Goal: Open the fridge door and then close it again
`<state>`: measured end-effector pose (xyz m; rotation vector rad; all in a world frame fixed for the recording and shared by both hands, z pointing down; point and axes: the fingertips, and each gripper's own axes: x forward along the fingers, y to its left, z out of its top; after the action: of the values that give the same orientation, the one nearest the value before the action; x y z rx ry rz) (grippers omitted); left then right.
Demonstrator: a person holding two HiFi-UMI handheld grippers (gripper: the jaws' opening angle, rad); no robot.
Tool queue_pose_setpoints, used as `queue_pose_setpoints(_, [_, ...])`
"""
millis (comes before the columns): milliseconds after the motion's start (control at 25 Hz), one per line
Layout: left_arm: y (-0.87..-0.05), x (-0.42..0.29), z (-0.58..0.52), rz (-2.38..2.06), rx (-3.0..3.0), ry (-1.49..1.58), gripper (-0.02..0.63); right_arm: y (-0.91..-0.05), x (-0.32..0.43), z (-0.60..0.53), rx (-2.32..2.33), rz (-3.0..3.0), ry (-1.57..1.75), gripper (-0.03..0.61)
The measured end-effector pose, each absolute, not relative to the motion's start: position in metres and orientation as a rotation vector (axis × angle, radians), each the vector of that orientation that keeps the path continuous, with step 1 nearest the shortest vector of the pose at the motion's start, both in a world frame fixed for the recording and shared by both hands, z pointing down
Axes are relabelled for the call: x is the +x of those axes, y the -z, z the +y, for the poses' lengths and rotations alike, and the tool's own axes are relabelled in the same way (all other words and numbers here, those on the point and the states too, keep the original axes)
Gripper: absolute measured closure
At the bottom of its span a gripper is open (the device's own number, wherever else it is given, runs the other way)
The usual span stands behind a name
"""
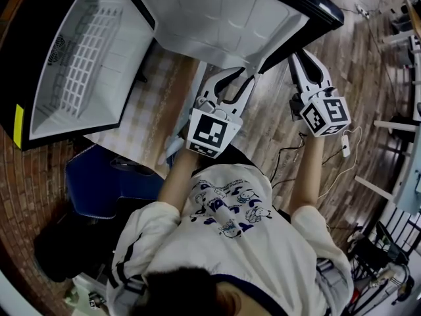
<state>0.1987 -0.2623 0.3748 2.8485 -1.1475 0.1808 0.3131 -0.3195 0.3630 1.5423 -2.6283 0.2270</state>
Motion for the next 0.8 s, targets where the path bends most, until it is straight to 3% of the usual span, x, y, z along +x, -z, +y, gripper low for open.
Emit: queue_pose_setpoints(800, [-0.372, 0.181, -0.24, -1.247, 2.804, -0.187, 0.514, -0.363, 0.302, -0.299, 1.484, -2.639, -0.227, 0.491])
